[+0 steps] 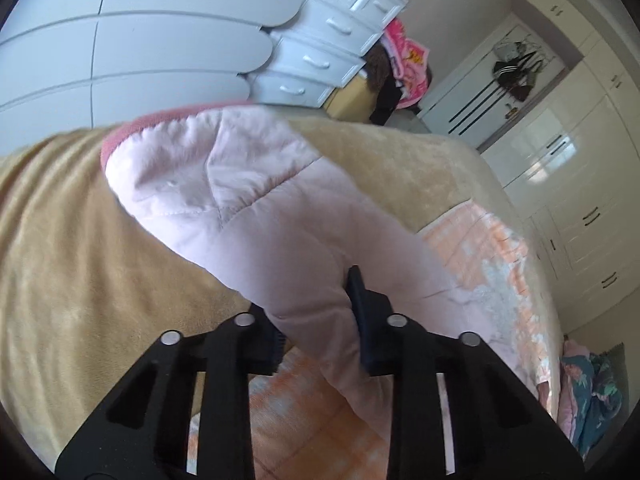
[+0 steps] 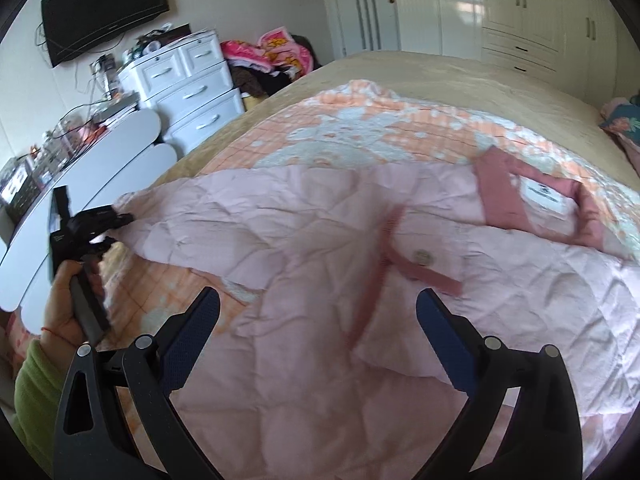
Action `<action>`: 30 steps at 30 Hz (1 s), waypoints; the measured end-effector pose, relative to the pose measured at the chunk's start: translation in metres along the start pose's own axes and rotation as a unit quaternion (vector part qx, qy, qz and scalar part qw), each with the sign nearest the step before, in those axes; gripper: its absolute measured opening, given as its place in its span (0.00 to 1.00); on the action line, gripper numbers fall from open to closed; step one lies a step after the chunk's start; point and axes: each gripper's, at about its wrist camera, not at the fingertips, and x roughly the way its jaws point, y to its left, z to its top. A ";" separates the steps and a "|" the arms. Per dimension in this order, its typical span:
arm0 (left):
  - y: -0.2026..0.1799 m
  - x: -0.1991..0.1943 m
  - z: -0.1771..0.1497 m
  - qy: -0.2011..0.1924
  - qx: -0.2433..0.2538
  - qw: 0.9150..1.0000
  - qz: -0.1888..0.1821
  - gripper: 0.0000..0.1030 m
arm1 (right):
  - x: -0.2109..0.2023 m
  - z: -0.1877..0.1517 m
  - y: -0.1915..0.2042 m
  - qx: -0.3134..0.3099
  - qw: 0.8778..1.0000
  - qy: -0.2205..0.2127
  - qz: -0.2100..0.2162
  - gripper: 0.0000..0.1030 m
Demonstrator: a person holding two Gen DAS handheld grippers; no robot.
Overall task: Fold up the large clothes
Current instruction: 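Lift the sleeve with the left tool and carry it across the jacket front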
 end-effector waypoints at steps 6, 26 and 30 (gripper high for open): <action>-0.027 -0.058 0.008 -0.035 0.025 0.998 -0.044 0.12 | -0.038 -0.001 -0.024 0.014 0.999 -0.028 -0.010 0.95; -0.187 -0.199 -0.032 -0.085 0.195 0.969 -0.127 0.10 | -0.166 -0.038 -0.092 0.093 0.990 -0.096 -0.051 0.95; -0.212 -0.214 -0.049 -0.084 0.218 0.963 -0.138 0.10 | -0.187 -0.050 -0.108 0.110 0.986 -0.109 -0.060 0.95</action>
